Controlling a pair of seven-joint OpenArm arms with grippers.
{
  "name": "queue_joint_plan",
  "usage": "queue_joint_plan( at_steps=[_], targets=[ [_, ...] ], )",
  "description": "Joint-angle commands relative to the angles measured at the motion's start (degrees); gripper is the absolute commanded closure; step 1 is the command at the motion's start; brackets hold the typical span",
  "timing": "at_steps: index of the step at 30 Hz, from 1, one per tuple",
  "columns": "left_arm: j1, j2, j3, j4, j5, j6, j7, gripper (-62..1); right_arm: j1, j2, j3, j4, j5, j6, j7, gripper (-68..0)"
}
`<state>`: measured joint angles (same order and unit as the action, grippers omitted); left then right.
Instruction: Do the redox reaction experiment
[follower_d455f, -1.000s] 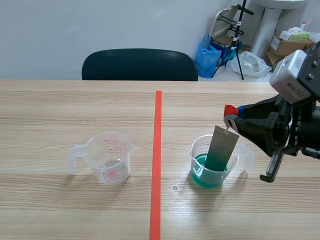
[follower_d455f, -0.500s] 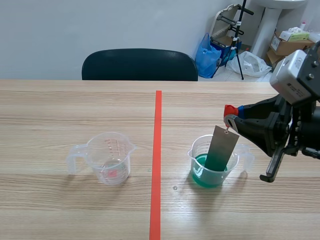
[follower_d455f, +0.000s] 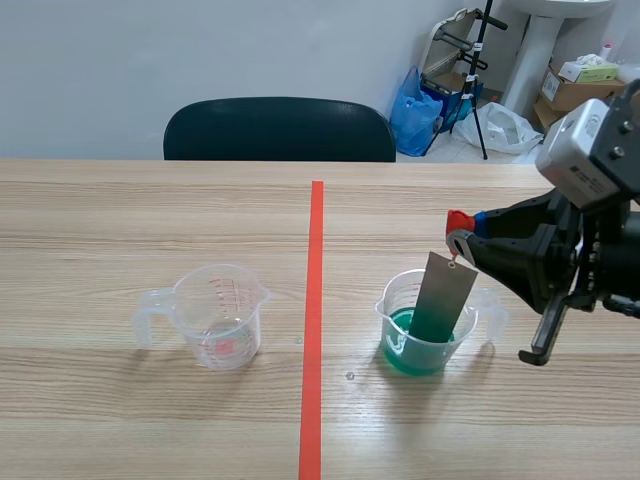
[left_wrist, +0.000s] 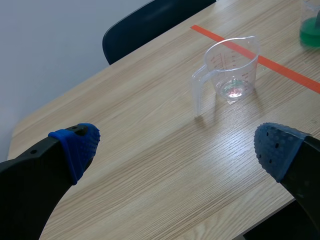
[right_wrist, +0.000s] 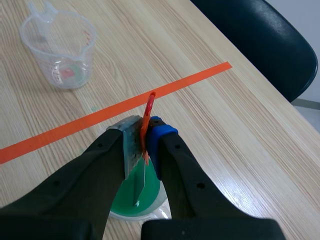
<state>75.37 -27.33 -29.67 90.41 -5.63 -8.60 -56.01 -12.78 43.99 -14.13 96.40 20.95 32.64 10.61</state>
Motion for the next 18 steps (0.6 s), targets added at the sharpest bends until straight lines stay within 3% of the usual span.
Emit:
queue_joint_plan(
  at_steps=[1,18],
  targets=[
    [0.1,-0.2,-0.6,0.7,-0.8,-0.1,-1.2,-62.3,0.4,1.8,0.7,2.1,2.3,0.0,0.5,-0.6],
    [0.1,-0.2,-0.6,0.7,-0.7,-0.1,-1.1,-62.3,0.0,8.4,1.9,7.7,12.9,0.2,-3.6,-0.6]
  ],
)
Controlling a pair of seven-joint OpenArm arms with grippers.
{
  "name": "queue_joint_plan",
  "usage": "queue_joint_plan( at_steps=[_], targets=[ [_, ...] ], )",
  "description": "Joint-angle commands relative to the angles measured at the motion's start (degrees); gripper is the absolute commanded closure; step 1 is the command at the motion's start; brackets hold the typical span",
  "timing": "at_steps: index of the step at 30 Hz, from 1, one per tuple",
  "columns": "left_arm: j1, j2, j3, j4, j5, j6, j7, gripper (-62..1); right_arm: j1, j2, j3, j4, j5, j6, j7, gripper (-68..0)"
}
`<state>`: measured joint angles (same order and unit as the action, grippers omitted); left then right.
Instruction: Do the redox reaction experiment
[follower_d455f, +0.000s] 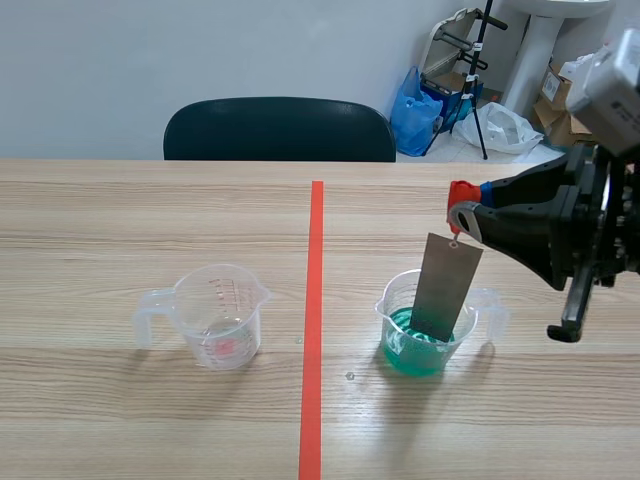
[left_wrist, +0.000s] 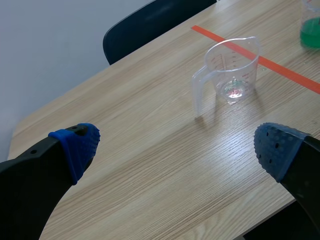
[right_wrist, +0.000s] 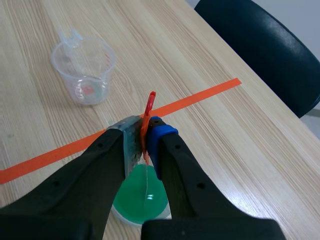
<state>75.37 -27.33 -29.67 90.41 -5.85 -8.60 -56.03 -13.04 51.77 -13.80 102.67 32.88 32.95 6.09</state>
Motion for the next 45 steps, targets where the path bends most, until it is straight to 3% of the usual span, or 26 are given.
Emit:
queue_joint_plan(
  at_steps=[1,16,45],
  targets=[
    [0.1,-0.2,-0.6,0.7,-0.5,-0.1,-1.1,-62.3,0.2,0.7,2.1,1.8,1.0,-0.1,0.6,-0.6],
    [0.1,-0.4,-0.6,0.7,-0.5,-0.1,-1.1,-62.3,-2.5,1.1,8.0,7.6,5.4,0.1,-4.3,-0.6],
    [0.1,-0.3,-0.6,0.7,-0.5,-0.1,-1.1,-62.3,-2.5,1.1,18.2,17.8,20.4,0.1,-19.7,-0.6]
  ],
)
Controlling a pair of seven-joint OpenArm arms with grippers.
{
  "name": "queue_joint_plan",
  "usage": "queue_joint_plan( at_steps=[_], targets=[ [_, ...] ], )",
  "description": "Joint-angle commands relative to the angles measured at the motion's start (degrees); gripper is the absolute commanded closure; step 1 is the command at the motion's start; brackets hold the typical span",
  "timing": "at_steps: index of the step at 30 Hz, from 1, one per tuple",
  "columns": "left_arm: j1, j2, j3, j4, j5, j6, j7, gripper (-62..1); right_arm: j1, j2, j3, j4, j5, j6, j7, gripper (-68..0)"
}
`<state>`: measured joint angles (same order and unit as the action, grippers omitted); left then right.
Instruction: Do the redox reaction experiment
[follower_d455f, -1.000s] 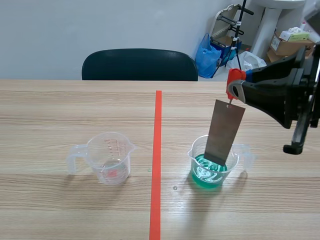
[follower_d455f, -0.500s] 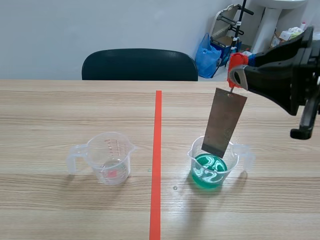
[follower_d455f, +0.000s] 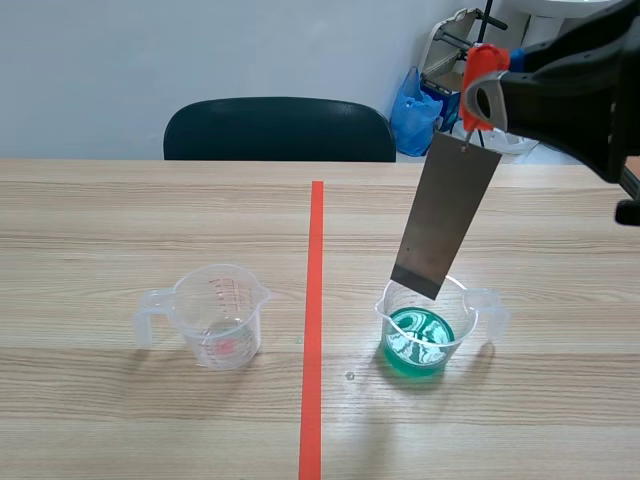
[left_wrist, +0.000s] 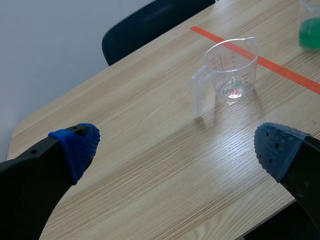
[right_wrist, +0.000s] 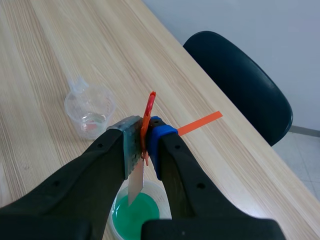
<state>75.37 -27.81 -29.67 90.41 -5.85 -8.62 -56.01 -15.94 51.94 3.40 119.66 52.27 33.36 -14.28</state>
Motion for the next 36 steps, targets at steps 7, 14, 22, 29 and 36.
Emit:
queue_joint_plan(
  at_steps=[7,14,22,29,36],
  targets=[
    [0.1,0.1,-0.6,0.7,-0.5,-0.1,-1.1,-62.3,0.4,2.3,2.7,2.5,4.4,-0.3,-1.6,-0.6],
    [0.1,0.1,-0.6,0.7,-0.5,-0.1,-1.1,-62.3,0.4,3.0,4.5,2.6,6.5,-0.3,-2.5,-0.6],
    [0.1,0.1,-0.6,0.7,-0.5,-0.1,-1.1,-62.3,0.4,3.0,5.3,2.7,8.5,-0.3,-4.9,-0.6],
    [0.1,0.1,-0.6,0.7,-0.5,-0.1,-1.1,-62.3,0.4,3.0,5.3,2.7,8.5,-0.3,-5.6,-0.6],
    [0.1,0.1,-0.6,0.7,-0.5,-0.1,-1.1,-62.3,0.4,3.0,5.3,2.7,8.5,-0.3,-6.0,-0.6]
  ],
)
